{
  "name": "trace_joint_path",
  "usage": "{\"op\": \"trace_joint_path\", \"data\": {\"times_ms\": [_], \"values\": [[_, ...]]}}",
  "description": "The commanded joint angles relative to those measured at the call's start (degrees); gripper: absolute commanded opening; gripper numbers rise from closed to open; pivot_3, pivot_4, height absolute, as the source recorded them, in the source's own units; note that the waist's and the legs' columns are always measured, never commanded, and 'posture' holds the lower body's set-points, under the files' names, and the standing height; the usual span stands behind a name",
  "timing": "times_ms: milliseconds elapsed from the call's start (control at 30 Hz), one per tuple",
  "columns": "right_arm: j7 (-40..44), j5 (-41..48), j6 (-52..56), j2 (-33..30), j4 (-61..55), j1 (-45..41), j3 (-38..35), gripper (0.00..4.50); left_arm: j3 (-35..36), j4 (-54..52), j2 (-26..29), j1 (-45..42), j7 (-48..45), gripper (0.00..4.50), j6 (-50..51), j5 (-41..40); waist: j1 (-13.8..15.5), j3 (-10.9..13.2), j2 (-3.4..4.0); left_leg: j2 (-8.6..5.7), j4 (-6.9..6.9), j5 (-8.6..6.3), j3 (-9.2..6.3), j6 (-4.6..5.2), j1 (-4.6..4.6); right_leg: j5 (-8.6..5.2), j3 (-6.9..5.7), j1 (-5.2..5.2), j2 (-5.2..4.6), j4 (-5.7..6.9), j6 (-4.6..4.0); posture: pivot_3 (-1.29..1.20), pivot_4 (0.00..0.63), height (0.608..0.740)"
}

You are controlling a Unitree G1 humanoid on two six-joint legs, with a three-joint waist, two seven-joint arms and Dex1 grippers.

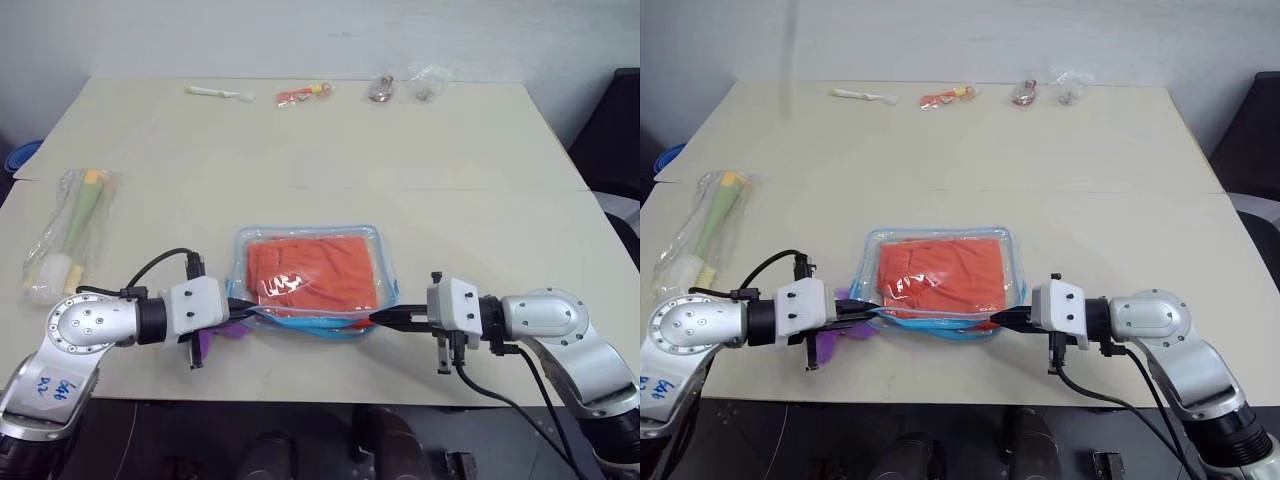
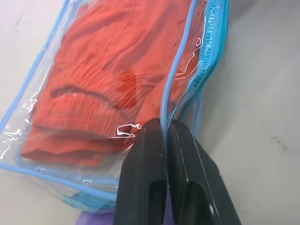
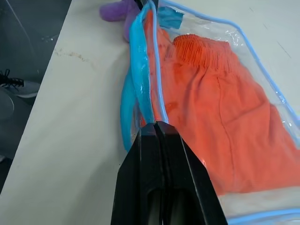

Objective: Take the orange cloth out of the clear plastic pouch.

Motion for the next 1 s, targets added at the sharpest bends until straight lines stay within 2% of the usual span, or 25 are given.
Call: {"op": "trace_joint_path", "data": {"times_ms": [33,167,567,733,767,800,967,1000], "values": [[0.41,-1.06,-2.65,-0.44,-0.13,0.57,-0.39,0.00,2.36,-2.56,0.72,-2.23,0.18,0.16,4.49,-4.81,0.01,0.00,0.00,0.00,0.00,0.00,0.00,0.00,0.00,0.00,-0.01,0.00,0.00,0.00,0.00,0.00,0.150,0.740],[-0.32,-2.10,-3.85,0.30,-0.77,1.22,0.11,0.00,2.62,-2.48,0.52,-3.40,0.79,0.16,7.44,-7.18,-0.08,0.00,0.00,0.00,0.00,0.00,0.01,0.00,0.01,0.00,0.00,0.00,0.02,0.00,0.00,0.00,0.150,0.740],[-6.25,-10.06,-5.35,3.33,-1.19,1.74,4.43,0.00,-0.27,-1.38,-0.40,-5.26,1.50,0.16,6.82,-6.68,-0.12,0.00,0.00,-0.01,0.01,0.00,0.01,-0.01,0.00,0.00,0.01,0.00,0.02,0.01,0.00,0.00,0.150,0.740],[-6.81,-10.17,-3.92,3.38,-1.23,1.65,4.78,0.00,-0.94,-1.17,-0.52,-5.91,1.89,0.16,6.72,-6.34,-0.02,0.00,-0.01,-0.01,0.01,0.00,0.01,-0.01,0.00,0.00,0.01,0.00,0.03,0.00,0.00,0.00,0.150,0.740],[-6.80,-9.76,-3.43,3.43,-1.29,1.59,4.64,0.36,-1.12,-1.12,-0.49,-6.04,1.96,0.12,6.65,-6.21,-0.03,0.00,-0.01,-0.01,0.01,0.00,0.01,-0.01,0.00,0.00,0.01,0.00,0.03,0.00,0.00,0.00,0.150,0.740],[-6.87,-9.75,-3.52,3.49,-1.25,1.45,4.58,0.52,-1.30,-1.05,-0.45,-6.16,2.01,0.12,6.51,-6.03,-0.06,-0.01,0.00,-0.01,0.01,0.00,0.01,-0.01,0.00,0.00,0.01,0.00,0.03,0.00,0.00,0.00,0.150,0.740],[-8.59,-12.61,-5.39,4.10,-0.09,0.59,5.32,2.13,-1.86,-0.82,-0.54,-6.71,2.27,0.12,6.35,-5.74,-0.13,0.00,0.00,-0.01,0.01,0.00,0.01,-0.01,0.01,0.00,0.01,0.00,0.03,0.01,0.00,0.00,0.150,0.740],[-8.91,-13.07,-5.77,4.33,0.19,0.51,5.49,2.13,-1.94,-0.79,-0.55,-6.77,2.35,0.12,6.32,-5.74,-0.13,0.00,-0.01,-0.01,0.01,0.00,0.01,-0.01,0.00,0.00,0.01,0.00,0.03,0.00,0.00,0.00,0.150,0.740]]}}
